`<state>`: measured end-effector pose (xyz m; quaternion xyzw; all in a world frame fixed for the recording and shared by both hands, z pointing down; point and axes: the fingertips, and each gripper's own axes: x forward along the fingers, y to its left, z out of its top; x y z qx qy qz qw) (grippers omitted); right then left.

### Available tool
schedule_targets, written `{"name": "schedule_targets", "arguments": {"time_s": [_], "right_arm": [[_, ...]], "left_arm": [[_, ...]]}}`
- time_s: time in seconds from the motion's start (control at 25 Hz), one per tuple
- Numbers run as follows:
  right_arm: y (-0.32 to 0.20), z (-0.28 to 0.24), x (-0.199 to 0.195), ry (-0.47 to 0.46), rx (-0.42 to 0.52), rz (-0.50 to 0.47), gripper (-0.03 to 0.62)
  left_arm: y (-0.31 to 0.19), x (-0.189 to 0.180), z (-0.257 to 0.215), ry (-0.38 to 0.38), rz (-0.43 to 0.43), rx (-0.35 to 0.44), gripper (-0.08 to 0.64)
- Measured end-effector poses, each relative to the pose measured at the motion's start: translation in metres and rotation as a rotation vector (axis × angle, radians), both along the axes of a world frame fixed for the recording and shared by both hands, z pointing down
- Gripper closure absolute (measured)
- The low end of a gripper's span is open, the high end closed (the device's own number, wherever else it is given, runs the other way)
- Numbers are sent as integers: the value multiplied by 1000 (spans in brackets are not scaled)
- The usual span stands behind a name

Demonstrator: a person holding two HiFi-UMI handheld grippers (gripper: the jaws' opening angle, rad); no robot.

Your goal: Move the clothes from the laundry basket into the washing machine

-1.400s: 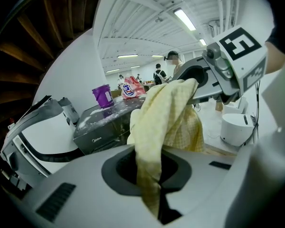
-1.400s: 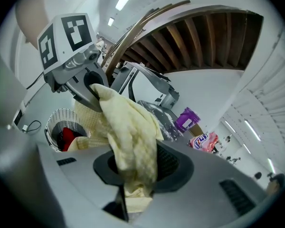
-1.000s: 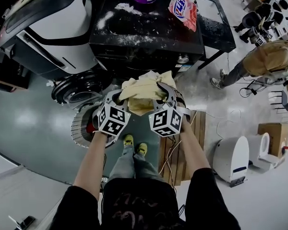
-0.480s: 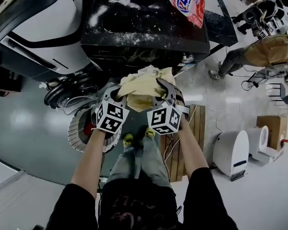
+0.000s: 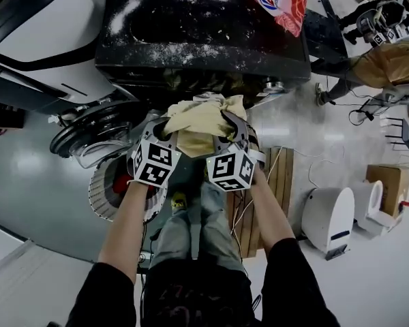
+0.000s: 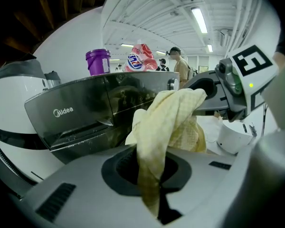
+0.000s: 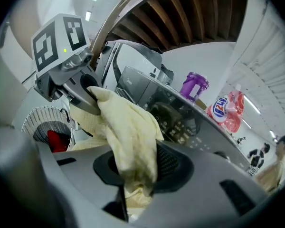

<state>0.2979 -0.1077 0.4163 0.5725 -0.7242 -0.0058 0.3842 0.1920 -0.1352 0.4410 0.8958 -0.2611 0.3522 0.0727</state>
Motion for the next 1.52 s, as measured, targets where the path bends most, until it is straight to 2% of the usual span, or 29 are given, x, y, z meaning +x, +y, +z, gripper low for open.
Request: {"name": "schedule_targets", "arguments": {"time_s": [0.52,0.72,1.04,1.52], "right_arm": [[-30,94,23,-32,-5,34,491],[-44,132,33,-45,7,42,492],[-75,180,44,-74,78,59,492],[-114,244,69,-210,216,140,492]], "left_arm": [[-34,22,90,48,-49,-33,526],[-48,32,128,52,-60,-15,526],[-76,41,180,122,-134,7,526],[-114,67,240,222,-180,114,526]]}}
